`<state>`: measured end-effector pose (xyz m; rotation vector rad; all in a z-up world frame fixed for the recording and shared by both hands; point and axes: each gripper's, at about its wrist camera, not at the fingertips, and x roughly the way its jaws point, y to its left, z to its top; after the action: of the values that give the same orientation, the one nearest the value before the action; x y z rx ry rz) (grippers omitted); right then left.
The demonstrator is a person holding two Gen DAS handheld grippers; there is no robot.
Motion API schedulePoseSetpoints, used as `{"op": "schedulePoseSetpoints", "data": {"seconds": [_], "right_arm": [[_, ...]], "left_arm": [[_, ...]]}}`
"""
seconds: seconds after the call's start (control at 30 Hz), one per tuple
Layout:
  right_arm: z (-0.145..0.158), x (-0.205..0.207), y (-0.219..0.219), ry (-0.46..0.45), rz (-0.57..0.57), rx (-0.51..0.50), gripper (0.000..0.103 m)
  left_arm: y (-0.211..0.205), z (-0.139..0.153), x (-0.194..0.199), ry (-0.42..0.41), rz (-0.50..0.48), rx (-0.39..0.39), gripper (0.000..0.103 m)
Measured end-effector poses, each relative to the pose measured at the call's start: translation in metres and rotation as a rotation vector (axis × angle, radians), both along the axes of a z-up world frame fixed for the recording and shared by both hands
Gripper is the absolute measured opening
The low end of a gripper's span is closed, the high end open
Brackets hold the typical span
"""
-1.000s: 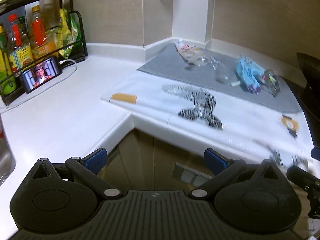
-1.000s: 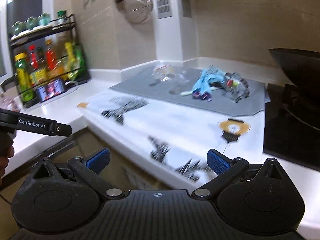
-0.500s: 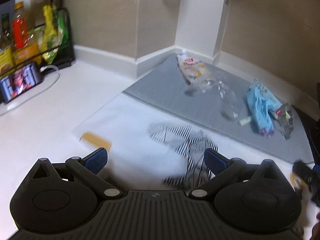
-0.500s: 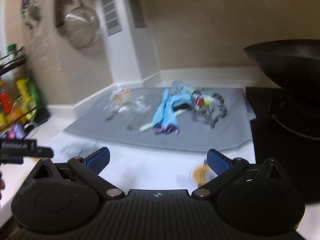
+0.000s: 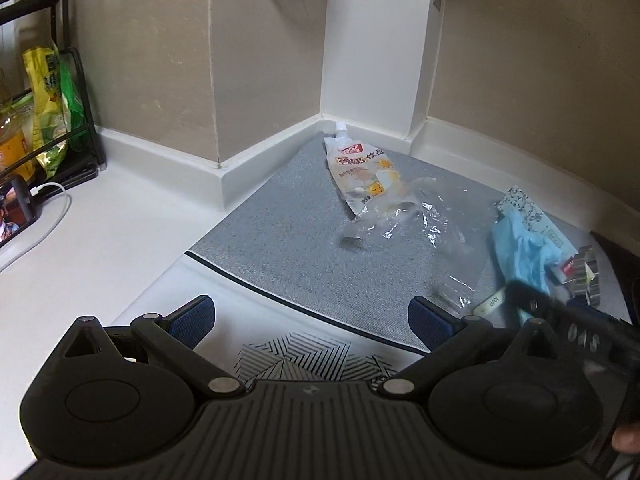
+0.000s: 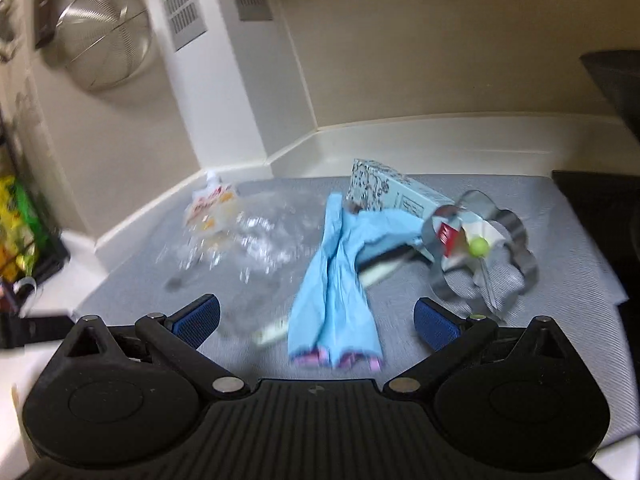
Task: Collect trash
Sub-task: 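Grasp the blue glove with the right tool while the left grasps the clear plastic bag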
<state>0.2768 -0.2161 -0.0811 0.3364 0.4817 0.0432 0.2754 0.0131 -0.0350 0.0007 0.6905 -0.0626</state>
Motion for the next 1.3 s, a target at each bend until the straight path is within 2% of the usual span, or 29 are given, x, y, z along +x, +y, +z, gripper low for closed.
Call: {"op": "schedulePoseSetpoints", "data": {"seconds": [0.13, 0.23, 0.27, 0.3, 0.33, 0.37, 0.5, 0.6, 0.7, 0.87, 0.97, 1.0, 1.03, 1.07, 1.1, 1.13, 1.3], "right_arm": [[-0.008, 0.017, -0.005, 0.047, -0.076, 0.019, 0.103], [-0.013, 0.014, -0.015, 0.037, -0.046, 0.071, 0.099], [-0.013, 0.012, -0.018, 0.028, -0.054, 0.078, 0.079], [-0.013, 0.011, -0.019, 0.033, -0.075, 0.070, 0.050], [-0.014, 0.011, -0.019, 0.049, -0.083, 0.059, 0.039], [-0.014, 0.011, -0.021, 0.060, -0.092, 0.050, 0.032], [-0.014, 0.007, -0.019, 0.061, -0.084, 0.047, 0.028], [-0.015, 0.009, -0.022, 0.063, -0.084, 0.060, 0.028], [-0.015, 0.009, -0.024, 0.060, -0.081, 0.082, 0.029], [-0.017, 0.010, -0.028, 0.058, -0.080, 0.097, 0.029], [-0.018, 0.010, -0.029, 0.056, -0.078, 0.108, 0.029], [-0.018, 0.010, -0.030, 0.055, -0.078, 0.112, 0.029], [-0.018, 0.010, -0.030, 0.055, -0.078, 0.114, 0.029], [-0.018, 0.010, -0.030, 0.055, -0.078, 0.114, 0.029], [-0.018, 0.010, -0.030, 0.054, -0.078, 0.114, 0.029], [-0.018, 0.010, -0.030, 0.054, -0.078, 0.116, 0.029], [-0.019, 0.009, -0.033, 0.048, -0.077, 0.132, 0.028]], "left_arm": [[-0.007, -0.004, 0.013, -0.001, -0.017, 0.029, 0.103], [-0.014, -0.006, 0.026, -0.004, -0.022, 0.026, 0.103], [-0.018, -0.005, 0.031, -0.006, -0.023, 0.021, 0.103], [-0.022, -0.003, 0.036, -0.010, -0.027, 0.014, 0.103], [-0.026, -0.001, 0.041, -0.019, -0.034, 0.009, 0.103], [-0.031, 0.002, 0.045, -0.032, -0.044, 0.006, 0.103], [-0.059, 0.016, 0.064, -0.094, -0.119, 0.022, 0.103], [-0.085, 0.019, 0.081, -0.108, -0.226, 0.062, 0.103], [-0.113, 0.009, 0.101, -0.085, -0.321, 0.157, 0.103], [-0.151, -0.023, 0.126, -0.021, -0.423, 0.304, 0.103], [-0.164, -0.040, 0.132, 0.039, -0.448, 0.335, 0.103], [-0.165, -0.044, 0.133, 0.056, -0.446, 0.330, 0.096], [-0.166, -0.046, 0.131, 0.060, -0.442, 0.323, 0.066], [-0.164, -0.047, 0.131, 0.069, -0.444, 0.308, 0.048], [-0.162, -0.046, 0.131, 0.085, -0.442, 0.285, 0.015], [-0.160, -0.045, 0.132, 0.102, -0.431, 0.263, 0.000], [-0.137, -0.028, 0.117, 0.069, -0.368, 0.179, 0.000]]}}
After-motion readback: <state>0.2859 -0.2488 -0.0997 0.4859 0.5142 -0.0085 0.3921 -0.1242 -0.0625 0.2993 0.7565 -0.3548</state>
